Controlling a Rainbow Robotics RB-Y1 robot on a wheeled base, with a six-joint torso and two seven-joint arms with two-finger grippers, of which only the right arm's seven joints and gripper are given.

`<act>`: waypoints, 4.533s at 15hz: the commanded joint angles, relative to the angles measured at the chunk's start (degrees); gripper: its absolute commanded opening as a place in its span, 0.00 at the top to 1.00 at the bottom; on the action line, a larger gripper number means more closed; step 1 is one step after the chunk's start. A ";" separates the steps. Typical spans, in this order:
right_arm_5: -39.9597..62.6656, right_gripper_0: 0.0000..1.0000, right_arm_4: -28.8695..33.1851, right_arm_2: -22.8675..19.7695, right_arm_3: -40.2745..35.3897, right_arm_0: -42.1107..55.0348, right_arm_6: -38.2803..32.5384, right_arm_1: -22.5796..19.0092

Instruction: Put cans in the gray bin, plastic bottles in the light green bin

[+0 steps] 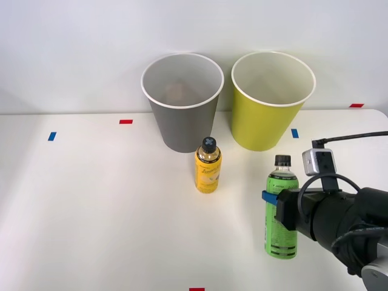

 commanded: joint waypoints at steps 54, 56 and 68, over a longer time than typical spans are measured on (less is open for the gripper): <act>-54.95 0.00 -26.25 -11.67 24.21 -14.11 37.69 12.89; -63.12 0.00 -26.25 -7.80 23.24 -7.79 38.40 11.83; -84.30 0.00 -23.44 -0.95 20.60 21.22 43.58 6.21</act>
